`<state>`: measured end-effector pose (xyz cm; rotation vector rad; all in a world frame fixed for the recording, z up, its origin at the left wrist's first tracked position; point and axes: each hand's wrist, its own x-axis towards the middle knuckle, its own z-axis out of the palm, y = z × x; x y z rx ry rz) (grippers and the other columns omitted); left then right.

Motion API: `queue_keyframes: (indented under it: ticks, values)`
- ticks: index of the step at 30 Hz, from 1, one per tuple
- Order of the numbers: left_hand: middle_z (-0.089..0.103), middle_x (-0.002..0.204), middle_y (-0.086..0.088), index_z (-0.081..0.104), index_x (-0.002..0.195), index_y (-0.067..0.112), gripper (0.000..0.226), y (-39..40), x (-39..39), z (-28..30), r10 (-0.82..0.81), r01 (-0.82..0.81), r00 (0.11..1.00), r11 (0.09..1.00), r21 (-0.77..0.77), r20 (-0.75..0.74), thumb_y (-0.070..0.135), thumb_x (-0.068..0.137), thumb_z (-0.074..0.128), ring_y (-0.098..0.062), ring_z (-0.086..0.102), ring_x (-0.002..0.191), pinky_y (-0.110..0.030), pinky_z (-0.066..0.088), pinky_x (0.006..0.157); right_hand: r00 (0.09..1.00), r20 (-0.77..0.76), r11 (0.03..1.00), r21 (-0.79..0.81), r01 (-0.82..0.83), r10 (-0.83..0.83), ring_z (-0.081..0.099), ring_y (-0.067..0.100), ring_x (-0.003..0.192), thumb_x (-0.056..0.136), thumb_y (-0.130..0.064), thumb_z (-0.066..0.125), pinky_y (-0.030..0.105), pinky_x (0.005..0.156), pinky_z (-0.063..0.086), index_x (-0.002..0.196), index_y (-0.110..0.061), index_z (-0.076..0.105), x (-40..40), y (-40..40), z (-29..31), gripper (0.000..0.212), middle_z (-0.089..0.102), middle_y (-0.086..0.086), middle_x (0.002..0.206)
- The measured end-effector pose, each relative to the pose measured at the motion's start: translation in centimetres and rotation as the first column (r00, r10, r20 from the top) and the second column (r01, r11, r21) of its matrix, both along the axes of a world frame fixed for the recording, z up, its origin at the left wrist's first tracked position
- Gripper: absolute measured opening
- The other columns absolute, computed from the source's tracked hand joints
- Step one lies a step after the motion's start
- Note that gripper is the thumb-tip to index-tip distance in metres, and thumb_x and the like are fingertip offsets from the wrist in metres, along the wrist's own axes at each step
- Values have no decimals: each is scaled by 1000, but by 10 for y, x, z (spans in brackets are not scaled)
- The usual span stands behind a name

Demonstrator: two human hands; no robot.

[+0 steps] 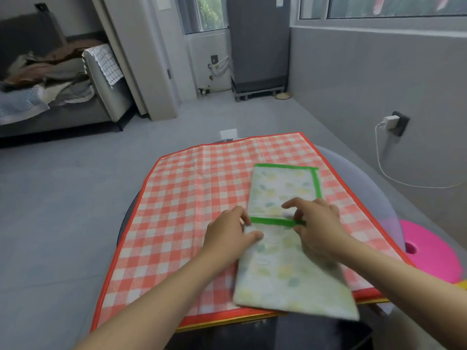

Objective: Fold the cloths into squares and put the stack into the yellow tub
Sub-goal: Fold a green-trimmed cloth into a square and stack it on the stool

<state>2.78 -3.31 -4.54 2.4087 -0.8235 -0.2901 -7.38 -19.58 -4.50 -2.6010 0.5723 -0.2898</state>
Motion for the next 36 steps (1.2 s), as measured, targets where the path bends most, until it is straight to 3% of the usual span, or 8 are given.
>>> queue_keyframes:
  ticks: [5, 9, 14, 18, 23, 28, 32, 36]
  values:
    - [40, 107, 11, 51, 108, 26, 27, -2, -17, -5, -70, 65, 975, 997, 30, 213, 44, 88, 57, -12, 42, 108, -24, 37, 92, 996, 65, 989, -137, -56, 65, 43, 16, 111, 93, -21, 52, 27, 86, 22, 119, -33, 59, 5, -6, -8, 29, 62, -9, 112]
    - [16, 156, 4, 25, 147, 20, 51, -6, -31, -14, -223, 197, 953, 971, 138, 206, 40, 100, 32, -14, 10, 144, -28, 6, 116, 987, 72, 974, -184, -131, 146, 37, 15, 133, 97, -37, 33, 26, 108, 22, 133, -25, 50, -10, 14, -22, 42, 48, -5, 140]
    - [-21, 157, 5, -9, 151, 22, 60, -8, -37, -27, -308, 248, 937, 919, 308, 165, 45, 100, 15, -9, -24, 142, -30, -16, 115, 953, -172, 942, -189, -279, 248, -21, -1, 136, 74, -65, -22, 17, 109, -19, 149, -28, 1, -26, 21, -30, 87, -14, -15, 150]
    - [-27, 154, 5, -16, 149, 24, 60, -5, -38, -27, -311, 230, 932, 902, 365, 184, 45, 100, 12, -9, -29, 140, -32, -16, 116, 949, -226, 937, -219, -271, 221, -24, 1, 138, 77, -59, -17, 21, 110, -20, 145, -34, -13, -34, 15, -29, 72, -21, -15, 150]
    - [-30, 153, 4, -19, 147, 23, 60, -2, -39, -27, -305, 222, 935, 902, 370, 183, 45, 100, 10, -9, -30, 139, -32, -17, 116, 959, -259, 963, -208, -173, 116, -26, -1, 134, 58, -68, -37, 25, 113, -15, 141, -31, -19, -44, -12, -30, 92, -25, -16, 145]
    - [-23, 156, 3, -14, 149, 19, 62, -4, -38, -23, -291, 211, 943, 898, 386, 161, 46, 100, 12, -11, -25, 142, -38, -16, 117, 958, -274, 974, -178, -139, 87, -20, 4, 139, 75, -63, -16, 26, 113, -15, 148, -23, -11, -45, -15, -26, 83, -15, -9, 155]
    - [7, 159, 0, 32, 146, 16, 52, -12, -32, -11, -212, 158, 949, 960, 232, 235, 42, 100, 25, -18, 3, 145, -35, 1, 116, 986, -144, 989, -112, -98, 82, 12, 17, 143, 97, -39, 39, 31, 117, 12, 146, -18, 26, -39, -13, -3, 56, 20, -4, 155]
    - [42, 132, 1, 54, 126, 13, 32, -25, -22, -2, -55, 59, 998, 989, -138, 32, 20, 97, 44, -13, 43, 119, -17, 30, 97, 999, 30, 984, 175, 25, -30, 57, 9, 87, 89, -20, 60, 21, 80, 45, 127, -17, 54, -25, -26, 19, 39, 57, -2, 110]
